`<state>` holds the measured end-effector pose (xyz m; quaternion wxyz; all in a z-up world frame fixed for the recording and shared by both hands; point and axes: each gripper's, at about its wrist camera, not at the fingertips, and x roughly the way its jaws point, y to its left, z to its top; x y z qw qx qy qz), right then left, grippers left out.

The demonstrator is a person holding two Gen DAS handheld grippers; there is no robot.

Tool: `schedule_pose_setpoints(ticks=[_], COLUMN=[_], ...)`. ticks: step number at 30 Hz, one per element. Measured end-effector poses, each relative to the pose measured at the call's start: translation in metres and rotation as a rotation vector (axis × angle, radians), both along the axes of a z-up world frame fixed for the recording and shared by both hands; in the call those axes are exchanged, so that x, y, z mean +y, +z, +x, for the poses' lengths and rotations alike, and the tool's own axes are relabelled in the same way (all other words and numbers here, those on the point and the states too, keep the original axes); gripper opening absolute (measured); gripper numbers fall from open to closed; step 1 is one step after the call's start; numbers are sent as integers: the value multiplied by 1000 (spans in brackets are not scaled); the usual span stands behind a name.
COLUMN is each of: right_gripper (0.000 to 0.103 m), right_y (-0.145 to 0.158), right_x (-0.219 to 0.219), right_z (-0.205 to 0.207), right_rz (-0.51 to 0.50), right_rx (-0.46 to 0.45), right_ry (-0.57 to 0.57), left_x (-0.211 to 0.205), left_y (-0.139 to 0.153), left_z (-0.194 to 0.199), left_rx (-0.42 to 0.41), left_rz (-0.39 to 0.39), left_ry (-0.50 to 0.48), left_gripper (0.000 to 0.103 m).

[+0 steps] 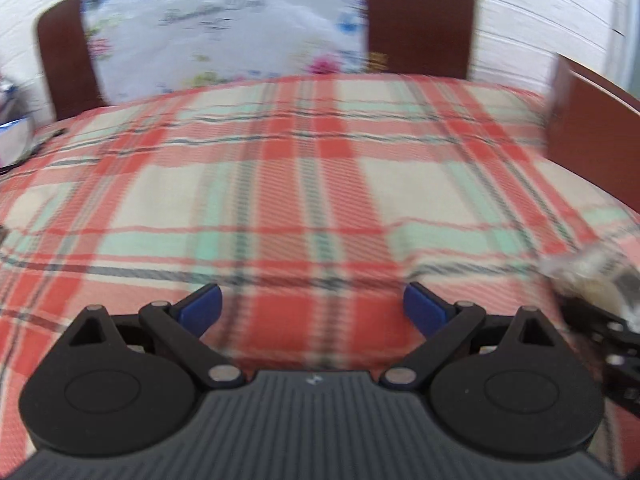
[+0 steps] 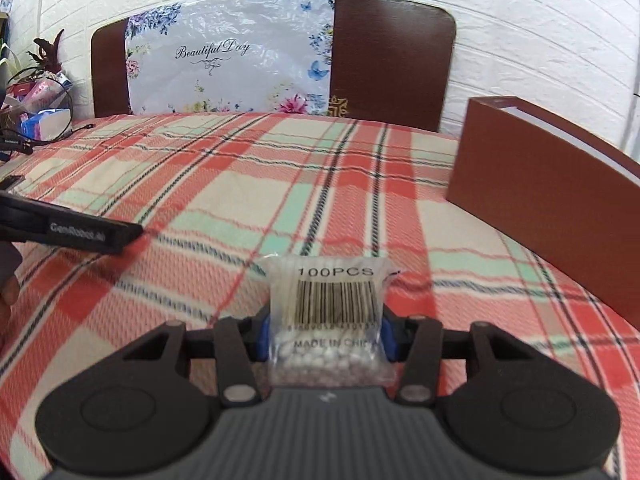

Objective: Organize objects
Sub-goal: 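Carry the cotton-swab packet with the right gripper over the brown box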

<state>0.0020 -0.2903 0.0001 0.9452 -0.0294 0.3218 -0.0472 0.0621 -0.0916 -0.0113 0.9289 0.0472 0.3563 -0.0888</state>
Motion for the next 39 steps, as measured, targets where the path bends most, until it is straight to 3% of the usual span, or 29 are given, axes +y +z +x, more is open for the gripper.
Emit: schedule_pose_setpoints(ticks=[3,7,9,13,16,24,27,35,39], right_gripper=[60,65,65,68,70,74,74,65,54], right_y=[0,-2,-3,-3,-3,-7,-8,-7,-4], right_x=[-6,-18,-21,-19,-23,-33,-35,-49,-63], right_z=[-13,-32,-39,-46,-49,-60,-59,-59,-63], right_rz=[-2,41,39,27,33,42,44,56,62], right_rx=[-2,-15,-23,-30,-32,-50,-56,-76,-87], right_ry=[-26,-22,-12,11,27,44,43,0,-63], left_x=[-11,-16,-26,-64,-88,-120,-132,-171,-194], left_y=[7,24,30,28,18,17,17,19,19], left_z=[-1,4,1,-8,-11,-2,4,8,5], left_rx=[91,248,301,398,447,434,434,406,404], left_rz=[-42,-210,-257,-286,-269,-235,-231,-174,-166], left_ry=[-56,-128,-177,-308,-344,-378,-407,-499,-549], left_gripper=[98,86,85,85,85,85,80,77,72])
